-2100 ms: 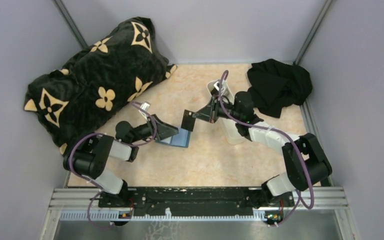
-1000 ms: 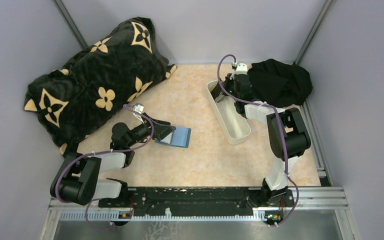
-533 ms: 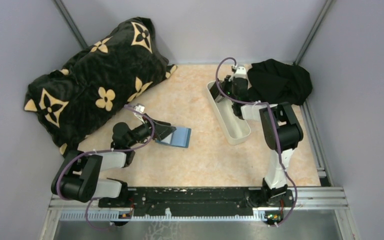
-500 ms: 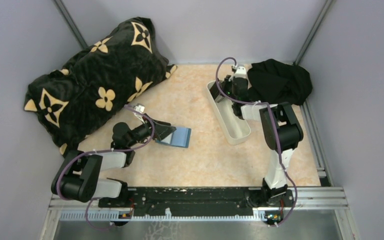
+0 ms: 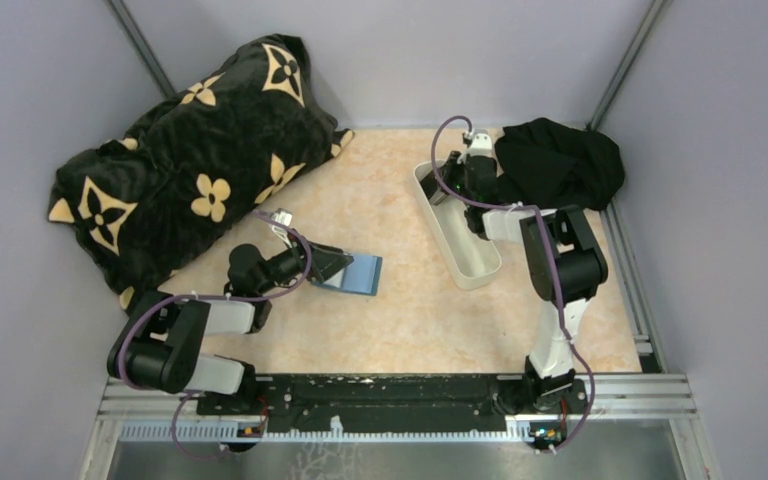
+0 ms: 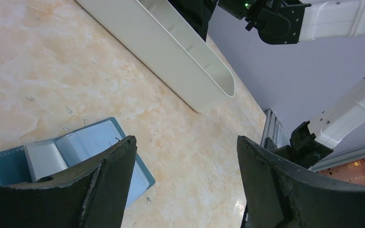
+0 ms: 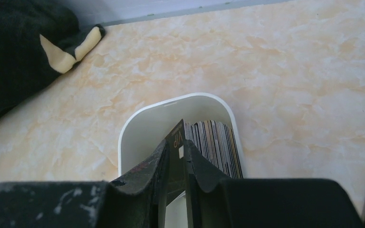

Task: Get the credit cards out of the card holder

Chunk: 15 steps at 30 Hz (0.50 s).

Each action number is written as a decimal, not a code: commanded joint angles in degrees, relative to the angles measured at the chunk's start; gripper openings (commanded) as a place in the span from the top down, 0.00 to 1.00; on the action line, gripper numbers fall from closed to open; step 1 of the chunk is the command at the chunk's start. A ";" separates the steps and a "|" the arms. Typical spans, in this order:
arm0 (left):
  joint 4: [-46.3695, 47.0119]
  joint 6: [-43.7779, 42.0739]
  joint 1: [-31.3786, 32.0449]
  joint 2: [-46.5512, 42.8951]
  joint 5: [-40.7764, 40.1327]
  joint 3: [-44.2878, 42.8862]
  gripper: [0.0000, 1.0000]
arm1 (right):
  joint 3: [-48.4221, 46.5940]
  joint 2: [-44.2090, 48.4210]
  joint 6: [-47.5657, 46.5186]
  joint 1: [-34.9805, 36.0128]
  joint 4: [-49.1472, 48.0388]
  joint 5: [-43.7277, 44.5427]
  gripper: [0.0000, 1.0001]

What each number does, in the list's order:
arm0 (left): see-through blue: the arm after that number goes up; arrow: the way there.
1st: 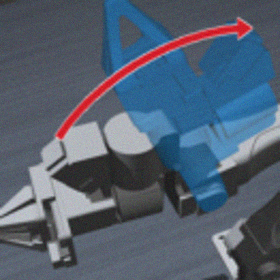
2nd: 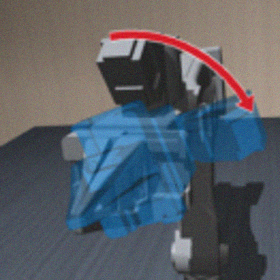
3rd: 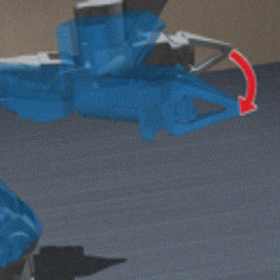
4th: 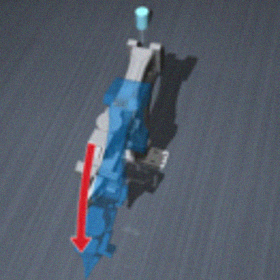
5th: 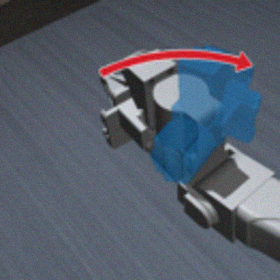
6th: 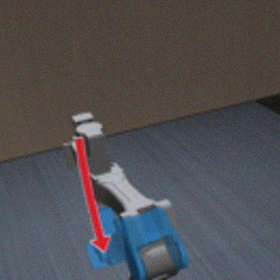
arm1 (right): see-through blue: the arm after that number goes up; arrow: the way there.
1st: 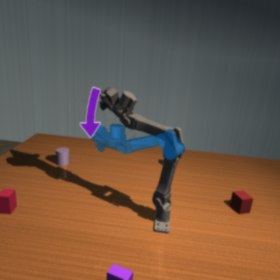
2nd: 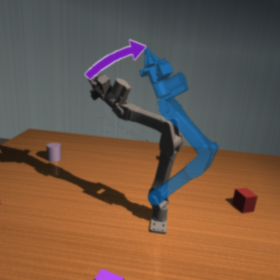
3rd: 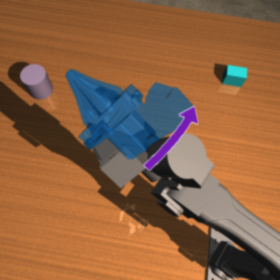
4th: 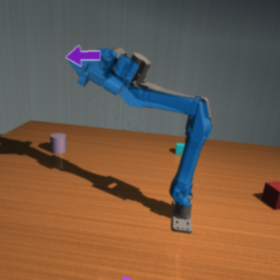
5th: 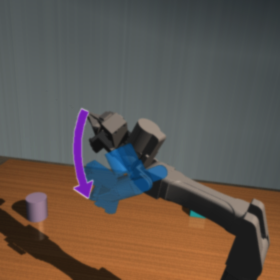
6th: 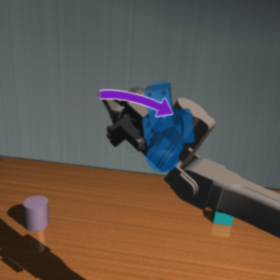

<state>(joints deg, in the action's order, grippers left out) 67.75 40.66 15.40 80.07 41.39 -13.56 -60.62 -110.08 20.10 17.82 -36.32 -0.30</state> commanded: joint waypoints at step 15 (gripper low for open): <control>-17.27 -5.45 2.40 -5.26 -19.75 -1.62 0.01 | 2.03 12.25 -3.28 4.72 4.15 0.55 0.96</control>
<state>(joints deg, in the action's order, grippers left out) 61.54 39.05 16.60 78.04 34.06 -13.61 -58.87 -104.25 18.98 19.00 -33.04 -0.05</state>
